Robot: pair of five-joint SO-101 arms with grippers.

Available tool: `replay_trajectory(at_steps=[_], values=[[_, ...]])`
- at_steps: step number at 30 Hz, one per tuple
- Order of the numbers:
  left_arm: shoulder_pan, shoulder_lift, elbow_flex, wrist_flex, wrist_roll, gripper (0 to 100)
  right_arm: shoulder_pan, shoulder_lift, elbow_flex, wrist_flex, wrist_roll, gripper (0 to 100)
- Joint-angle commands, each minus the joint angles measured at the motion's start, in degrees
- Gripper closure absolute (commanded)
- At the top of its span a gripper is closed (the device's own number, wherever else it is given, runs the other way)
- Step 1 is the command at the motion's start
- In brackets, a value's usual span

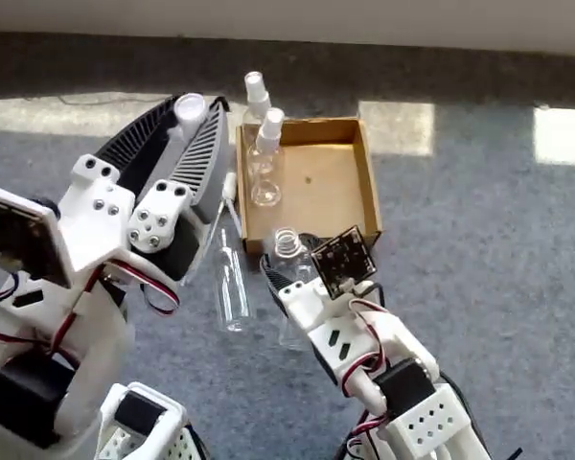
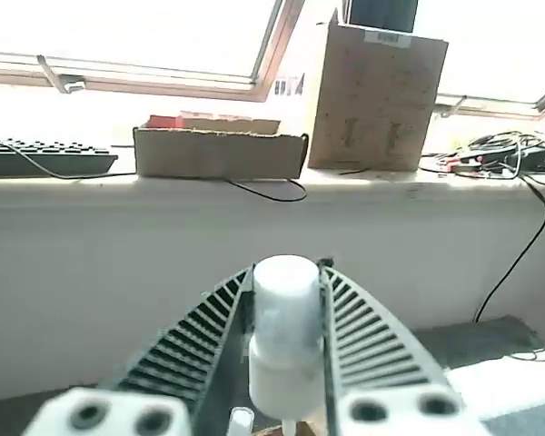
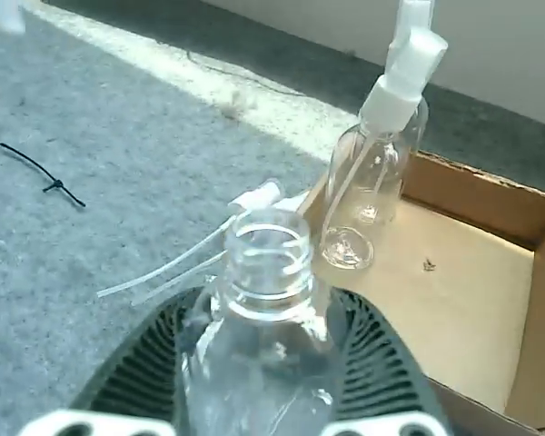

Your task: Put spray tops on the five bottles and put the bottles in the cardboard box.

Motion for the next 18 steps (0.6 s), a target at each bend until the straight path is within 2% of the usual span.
replay_trajectory(at_steps=[1,9,18], values=[[4.0,2.42,0.75,-6.24,0.09,98,-0.66,-2.77,0.4,-1.54,0.44,99.5],[9.89,14.81,-0.31,-8.18,0.09,98,-0.57,-9.19,1.01,-1.19,0.44,99.5],[11.03,16.31,-0.48,-5.98,0.0,98,-0.31,-9.98,3.38,-1.19,0.44,99.5]])
